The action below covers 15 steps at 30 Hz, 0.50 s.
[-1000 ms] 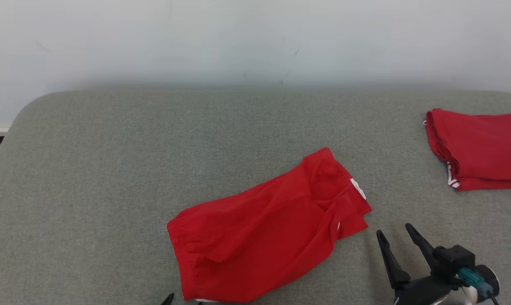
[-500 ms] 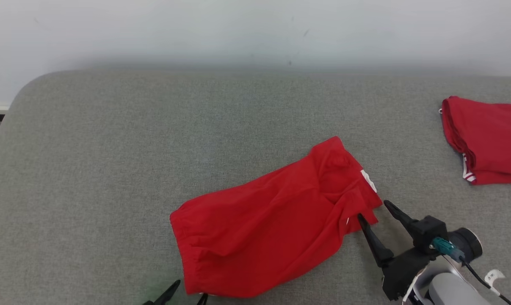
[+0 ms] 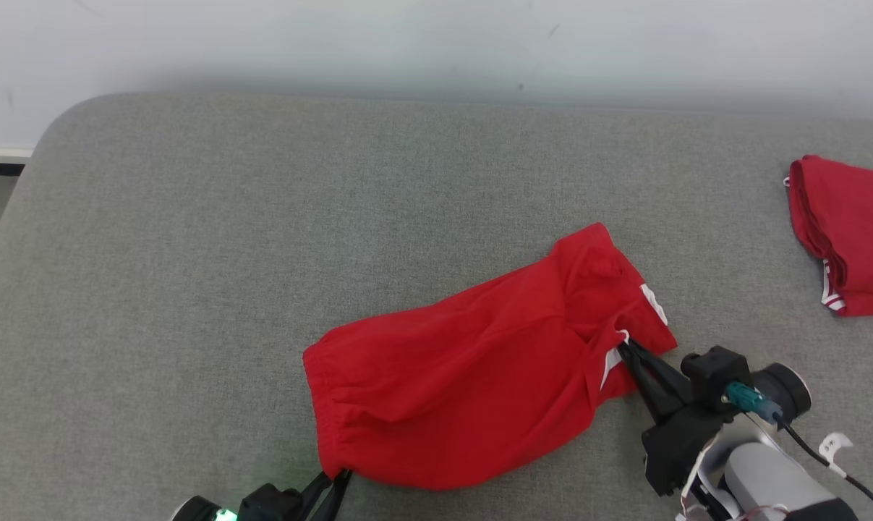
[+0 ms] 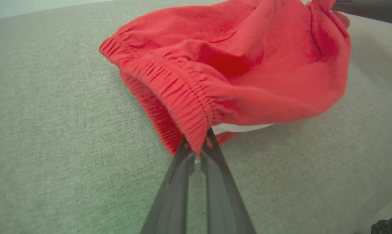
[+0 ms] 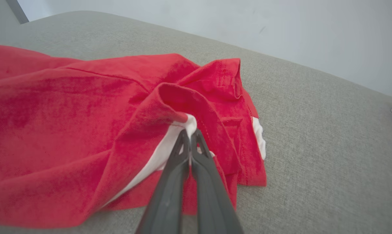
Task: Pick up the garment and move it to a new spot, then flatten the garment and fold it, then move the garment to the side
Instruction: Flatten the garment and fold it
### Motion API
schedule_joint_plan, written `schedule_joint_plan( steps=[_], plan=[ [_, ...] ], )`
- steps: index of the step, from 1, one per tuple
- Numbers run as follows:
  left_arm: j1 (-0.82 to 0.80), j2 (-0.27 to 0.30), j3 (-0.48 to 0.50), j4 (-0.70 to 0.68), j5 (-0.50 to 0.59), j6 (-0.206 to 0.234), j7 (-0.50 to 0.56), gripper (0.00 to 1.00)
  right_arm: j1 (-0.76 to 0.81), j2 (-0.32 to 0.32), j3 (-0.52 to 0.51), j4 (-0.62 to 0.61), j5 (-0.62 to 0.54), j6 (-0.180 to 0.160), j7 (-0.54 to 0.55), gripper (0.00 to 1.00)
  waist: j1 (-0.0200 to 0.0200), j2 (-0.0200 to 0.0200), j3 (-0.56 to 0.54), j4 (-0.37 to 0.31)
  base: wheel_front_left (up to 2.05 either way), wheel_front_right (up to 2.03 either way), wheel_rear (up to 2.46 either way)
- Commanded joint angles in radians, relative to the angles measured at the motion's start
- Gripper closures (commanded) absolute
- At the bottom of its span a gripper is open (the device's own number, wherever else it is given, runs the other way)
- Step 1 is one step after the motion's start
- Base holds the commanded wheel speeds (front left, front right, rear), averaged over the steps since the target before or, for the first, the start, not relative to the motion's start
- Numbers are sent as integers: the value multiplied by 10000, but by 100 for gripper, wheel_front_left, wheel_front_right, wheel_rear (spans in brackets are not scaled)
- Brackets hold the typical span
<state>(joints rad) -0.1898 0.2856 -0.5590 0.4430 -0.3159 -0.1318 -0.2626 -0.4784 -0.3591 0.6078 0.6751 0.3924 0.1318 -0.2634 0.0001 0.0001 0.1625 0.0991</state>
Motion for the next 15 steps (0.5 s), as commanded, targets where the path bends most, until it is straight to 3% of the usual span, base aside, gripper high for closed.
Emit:
schedule_joint_plan(
  steps=[1, 15],
  plan=[
    [63, -48, 88, -69, -123, 22, -29, 100, 214, -108, 1, -56, 138, -27, -10, 100, -1, -1, -64, 1, 0, 0, 0],
    [1569, -137, 1257, -1982, 140, 22, -30, 100, 3146, -416, -1569, -2994, 567, -27, -10, 100, -1, -1, -1092, -498, 0, 0, 0]
  ],
)
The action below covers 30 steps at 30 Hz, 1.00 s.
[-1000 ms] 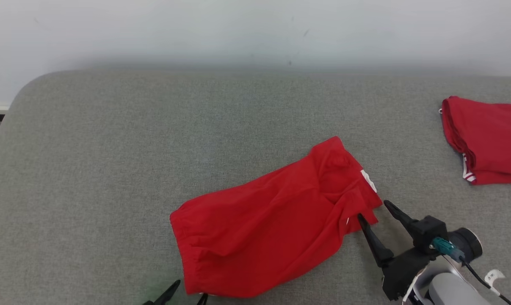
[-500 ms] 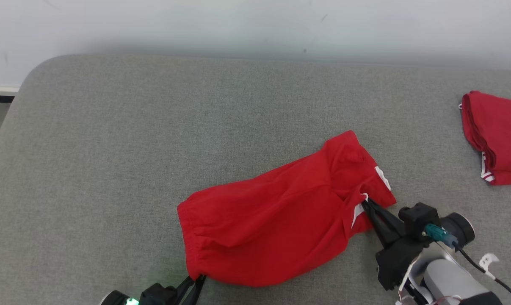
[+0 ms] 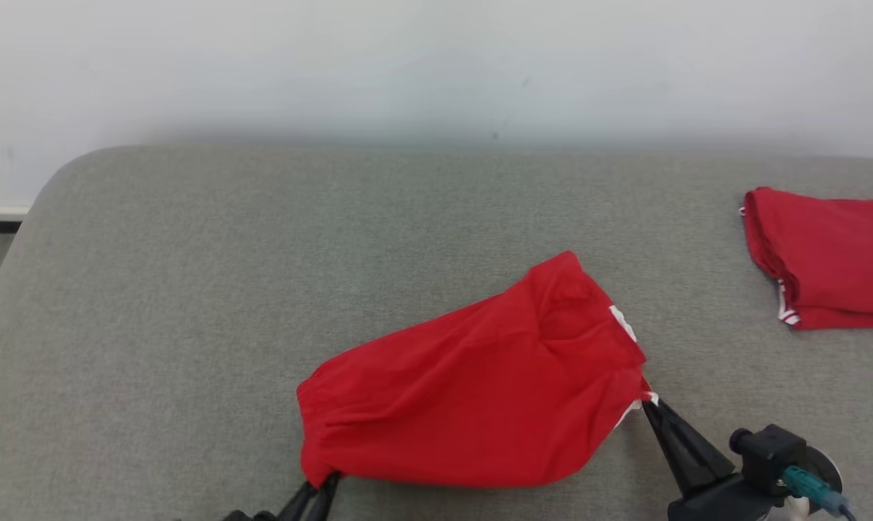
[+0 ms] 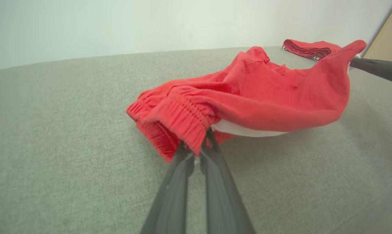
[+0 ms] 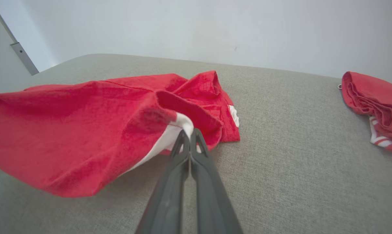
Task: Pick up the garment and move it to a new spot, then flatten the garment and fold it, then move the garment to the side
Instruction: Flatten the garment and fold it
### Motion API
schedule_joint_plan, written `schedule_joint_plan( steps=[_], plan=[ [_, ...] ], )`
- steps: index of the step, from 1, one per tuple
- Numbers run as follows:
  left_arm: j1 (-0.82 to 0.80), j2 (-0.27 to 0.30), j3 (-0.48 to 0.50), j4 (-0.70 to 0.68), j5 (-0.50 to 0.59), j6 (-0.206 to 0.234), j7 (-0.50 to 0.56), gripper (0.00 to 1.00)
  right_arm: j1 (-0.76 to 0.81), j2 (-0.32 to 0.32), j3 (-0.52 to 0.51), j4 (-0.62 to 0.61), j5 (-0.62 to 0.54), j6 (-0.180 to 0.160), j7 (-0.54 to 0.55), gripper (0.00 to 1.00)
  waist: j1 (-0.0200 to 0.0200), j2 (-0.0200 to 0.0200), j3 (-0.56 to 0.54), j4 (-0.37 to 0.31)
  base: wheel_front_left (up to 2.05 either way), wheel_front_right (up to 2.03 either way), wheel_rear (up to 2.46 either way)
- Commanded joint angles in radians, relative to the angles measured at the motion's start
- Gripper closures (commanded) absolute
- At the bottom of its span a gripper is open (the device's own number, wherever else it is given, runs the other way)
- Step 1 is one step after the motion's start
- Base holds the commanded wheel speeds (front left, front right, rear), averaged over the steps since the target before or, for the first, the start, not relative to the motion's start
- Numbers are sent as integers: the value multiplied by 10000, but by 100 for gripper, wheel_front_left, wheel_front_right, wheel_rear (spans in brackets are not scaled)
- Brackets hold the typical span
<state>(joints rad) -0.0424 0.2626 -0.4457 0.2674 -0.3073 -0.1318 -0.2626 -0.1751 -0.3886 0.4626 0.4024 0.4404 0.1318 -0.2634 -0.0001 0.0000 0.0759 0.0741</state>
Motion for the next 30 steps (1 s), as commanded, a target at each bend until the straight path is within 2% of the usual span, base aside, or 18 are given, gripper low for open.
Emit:
schedule_joint_plan(
  steps=[1, 9, 10, 13, 17, 18, 19, 24, 30],
  plan=[
    [95, 93, 124, -226, 53, 22, -30, 100, 113, -121, -117, -267, 87, -27, -10, 100, 1, 0, -226, -248, 0, 0, 0],
    [-1133, 1054, -23, -1302, -154, 22, -29, 100, -577, -385, -360, -1708, 911, -27, 360, 100, 1, 0, -388, -684, 0, 0, 0],
    [-1885, 1412, -279, -1412, -347, 22, 75, 100, -999, -455, -405, -1911, 1186, -27, 636, 100, 1, 0, -289, -777, 0, 0, 0],
    [-3274, 1899, -821, -1538, -768, 22, 342, 100, -1823, -580, -534, -1981, 1572, -27, 1005, 100, 1, 0, 30, -861, 0, 0, 0],
    [-5713, 2414, -1400, -1574, -1610, 22, 854, 100, -3360, -699, -649, -1944, 1995, -27, 1527, 100, 1, 0, 1043, -948, 0, 0, 0],
    [-5713, 2414, -1400, -1574, -1610, 22, 854, 100, -3360, -699, -649, -1944, 1995, -27, 1527, 100, 1, 0, 1043, -948, 0, 0, 0],
    [-7072, 2604, -1599, -1379, -2105, 22, 1087, 100, -4351, -677, -735, -1843, 2261, -27, 1783, 100, 1, 0, 1703, -1005, 0, 0, 0],
    [-10639, 2872, -2125, -567, -3112, 22, 1632, 100, -7199, -370, -1143, -1161, 2964, -27, 2436, 100, 1, 0, 3285, -1151, 0, 0, 0],
    [-14331, 2692, -2569, 776, -4204, 22, 1934, 100, -10843, 218, -1645, 229, 3309, -27, 3102, 100, 1, 0, 4664, -1390, 0, 0, 0]
  ],
)
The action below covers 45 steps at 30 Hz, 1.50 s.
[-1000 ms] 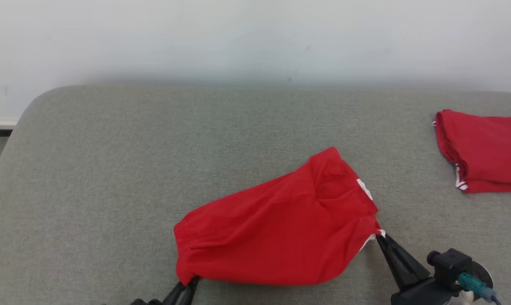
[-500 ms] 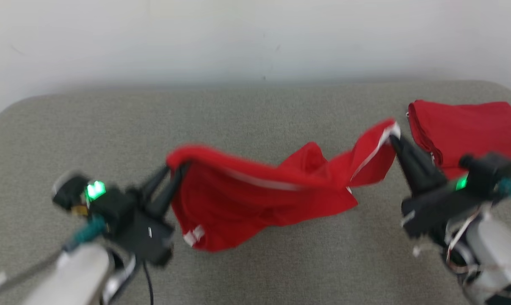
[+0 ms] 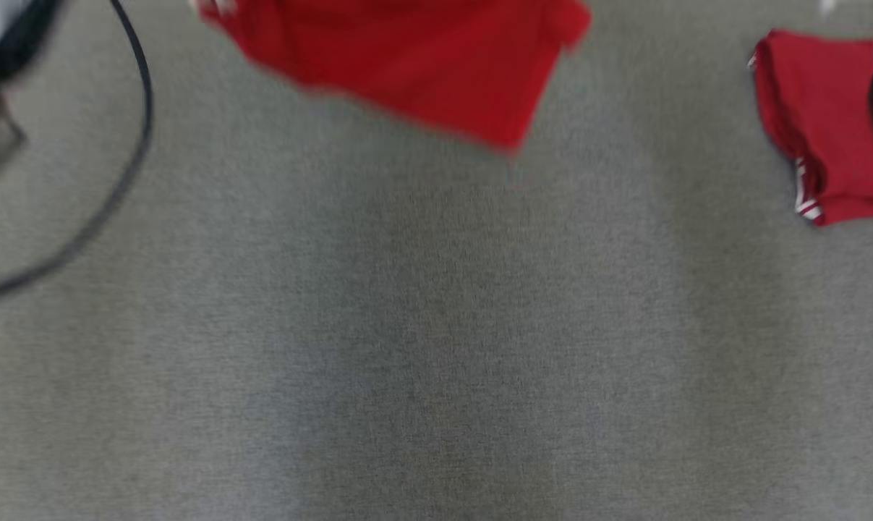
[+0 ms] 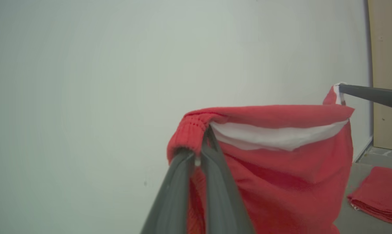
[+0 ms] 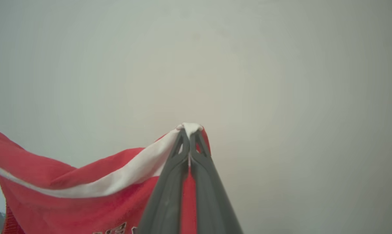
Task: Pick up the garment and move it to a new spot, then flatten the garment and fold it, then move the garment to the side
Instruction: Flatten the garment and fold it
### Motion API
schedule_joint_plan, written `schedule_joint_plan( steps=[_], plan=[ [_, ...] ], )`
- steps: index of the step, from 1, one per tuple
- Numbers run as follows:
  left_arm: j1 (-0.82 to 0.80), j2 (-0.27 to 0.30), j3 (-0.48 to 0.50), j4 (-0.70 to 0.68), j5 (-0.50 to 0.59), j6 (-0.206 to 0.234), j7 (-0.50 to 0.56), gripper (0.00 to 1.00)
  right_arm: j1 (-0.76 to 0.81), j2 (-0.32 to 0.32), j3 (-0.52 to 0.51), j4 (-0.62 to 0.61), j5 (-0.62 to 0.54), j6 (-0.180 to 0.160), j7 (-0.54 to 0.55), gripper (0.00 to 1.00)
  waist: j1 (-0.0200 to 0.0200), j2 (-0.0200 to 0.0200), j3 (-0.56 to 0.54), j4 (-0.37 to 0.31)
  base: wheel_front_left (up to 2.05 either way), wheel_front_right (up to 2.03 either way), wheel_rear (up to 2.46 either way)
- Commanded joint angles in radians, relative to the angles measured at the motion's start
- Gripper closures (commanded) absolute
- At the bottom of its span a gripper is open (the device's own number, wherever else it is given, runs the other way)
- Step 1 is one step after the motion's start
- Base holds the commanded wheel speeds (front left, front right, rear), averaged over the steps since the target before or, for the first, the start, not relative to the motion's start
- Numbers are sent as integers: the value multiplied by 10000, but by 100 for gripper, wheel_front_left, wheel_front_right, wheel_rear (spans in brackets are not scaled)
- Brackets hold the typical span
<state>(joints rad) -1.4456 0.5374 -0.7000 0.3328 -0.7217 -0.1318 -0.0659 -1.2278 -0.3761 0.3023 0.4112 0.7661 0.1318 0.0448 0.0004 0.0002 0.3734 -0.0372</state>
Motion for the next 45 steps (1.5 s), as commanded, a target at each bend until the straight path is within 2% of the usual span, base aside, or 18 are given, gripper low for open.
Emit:
schedule_joint_plan(
  steps=[1, 7, 11, 22, 29, 33, 36, 40, 45],
  plan=[
    [-787, -90, -84, 434, -209, 22, -17, 100, -873, 180, -75, 425, -45, -27, 37, 100, -4, -2, 1843, -318, 0, 0, 0],
    [-3201, -228, -858, 1817, -625, 22, -190, 100, -3455, 565, -78, 1992, -626, -27, -171, 100, -4, -2, 2567, -438, 0, 0, 0],
    [-4171, -312, -1446, 2536, -945, 22, -460, 100, -4439, 696, 131, 2944, -993, -27, -513, 100, -4, -2, 2872, -438, 0, 0, 0],
    [-4703, -336, -2766, 3639, -1945, 22, -1246, 100, -4979, 777, 840, 4130, -878, -27, -1133, 100, -4, -2, 3343, -518, 0, 0, 0],
    [-3504, -340, -3160, 3239, -2598, 22, -1903, 100, -3652, 447, 1341, 3908, -238, -27, -1763, 100, -4, -2, 2915, -449, 0, 0, 0],
    [-2136, -56, -3128, 2593, -2627, 22, -1996, 100, -2224, 95, 1688, 3263, 287, -27, -1948, 100, -4, -2, 2370, -404, 0, 0, 0],
    [-790, 117, -2589, 1765, -2383, 108, -2007, 100, -932, -153, 1857, 2600, 616, -27, -2143, 100, -4, -2, 1958, -409, 0, 0, 0],
    [1369, 189, -1792, 456, -2089, 505, -1999, 100, 950, -581, 2038, 1638, 841, -27, -2375, 100, -4, -2, 1392, -348, 0, 0, 0],
    [3927, 161, -1461, -697, -1280, 812, -1994, 100, 3361, -1045, 1975, 592, 848, -27, -2471, 100, -4, -2, 710, -252, 0, 0, 0]
  ],
)
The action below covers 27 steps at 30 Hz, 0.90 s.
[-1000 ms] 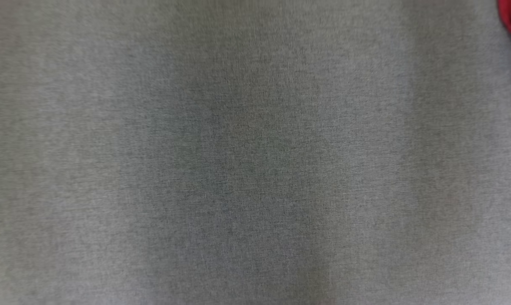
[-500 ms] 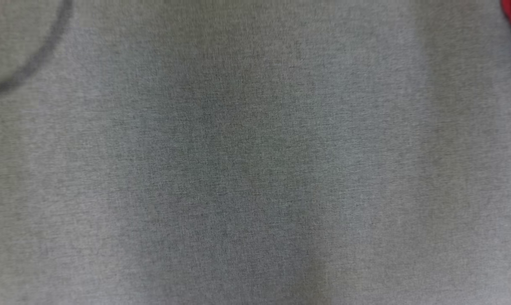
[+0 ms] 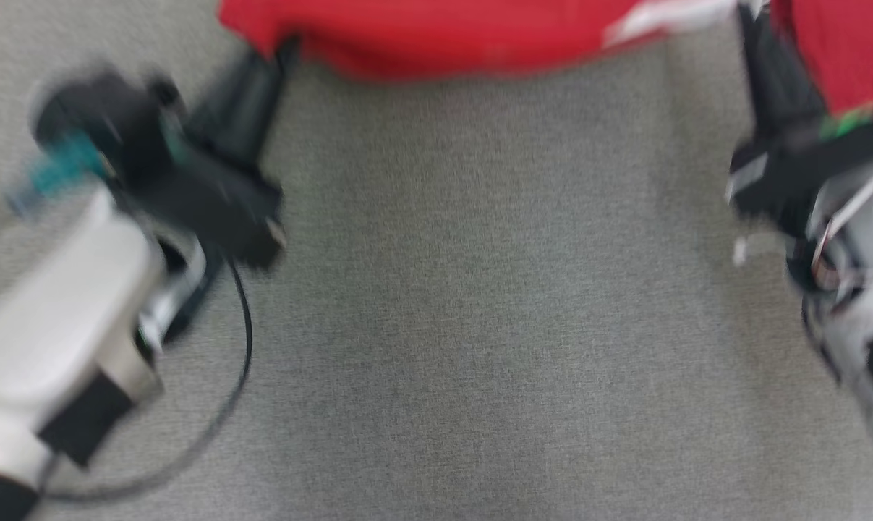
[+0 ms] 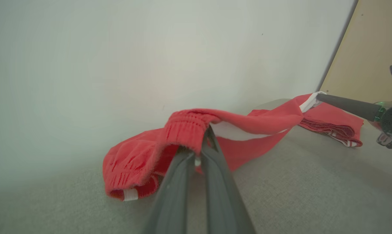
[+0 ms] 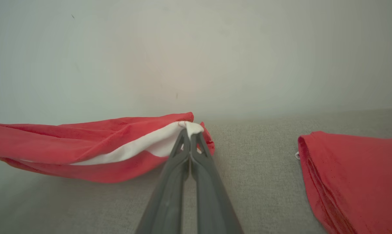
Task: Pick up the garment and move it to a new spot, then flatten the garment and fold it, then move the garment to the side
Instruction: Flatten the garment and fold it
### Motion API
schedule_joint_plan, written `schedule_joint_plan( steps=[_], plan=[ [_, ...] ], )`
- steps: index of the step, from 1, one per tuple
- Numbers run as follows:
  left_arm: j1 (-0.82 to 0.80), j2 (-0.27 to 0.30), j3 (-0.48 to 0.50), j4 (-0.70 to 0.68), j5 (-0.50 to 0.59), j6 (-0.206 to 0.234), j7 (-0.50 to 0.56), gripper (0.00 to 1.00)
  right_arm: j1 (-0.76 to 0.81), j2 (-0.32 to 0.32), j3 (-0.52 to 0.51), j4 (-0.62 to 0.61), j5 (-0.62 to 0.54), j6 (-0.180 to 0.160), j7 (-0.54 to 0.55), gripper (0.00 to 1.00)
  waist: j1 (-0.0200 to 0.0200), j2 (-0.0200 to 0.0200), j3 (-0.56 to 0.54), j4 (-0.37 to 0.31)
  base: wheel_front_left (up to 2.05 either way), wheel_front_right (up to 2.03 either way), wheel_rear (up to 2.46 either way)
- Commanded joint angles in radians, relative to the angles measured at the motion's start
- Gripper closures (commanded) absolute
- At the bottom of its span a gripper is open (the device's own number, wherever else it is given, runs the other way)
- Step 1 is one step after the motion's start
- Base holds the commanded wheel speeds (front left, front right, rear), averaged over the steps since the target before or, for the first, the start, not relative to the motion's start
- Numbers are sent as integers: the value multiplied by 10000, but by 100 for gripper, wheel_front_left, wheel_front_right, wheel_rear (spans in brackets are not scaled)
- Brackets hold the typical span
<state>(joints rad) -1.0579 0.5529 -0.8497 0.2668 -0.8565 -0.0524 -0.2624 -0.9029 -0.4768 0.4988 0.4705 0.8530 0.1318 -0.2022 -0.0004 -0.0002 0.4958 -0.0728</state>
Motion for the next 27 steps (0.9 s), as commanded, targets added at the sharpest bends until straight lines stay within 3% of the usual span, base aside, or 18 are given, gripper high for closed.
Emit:
schedule_joint_plan(
  steps=[1, 15, 27],
  plan=[
    [527, -32, 27, -232, 206, 49, -29, 100, 590, -92, 14, -162, -70, -27, 43, 100, 4, 2, -651, 121, 0, 0, 0],
    [4623, -564, -49, -389, 1246, -149, -30, 100, 5326, 73, -859, -1658, -729, -28, 547, 100, 4, 2, -2208, 260, 0, 0, 0],
    [7041, -201, 225, -415, 1888, -449, -31, 100, 9184, 547, -2349, -3647, -1347, -28, 1727, 100, 4, 2, -3191, 397, 0, 0, 0]
  ],
)
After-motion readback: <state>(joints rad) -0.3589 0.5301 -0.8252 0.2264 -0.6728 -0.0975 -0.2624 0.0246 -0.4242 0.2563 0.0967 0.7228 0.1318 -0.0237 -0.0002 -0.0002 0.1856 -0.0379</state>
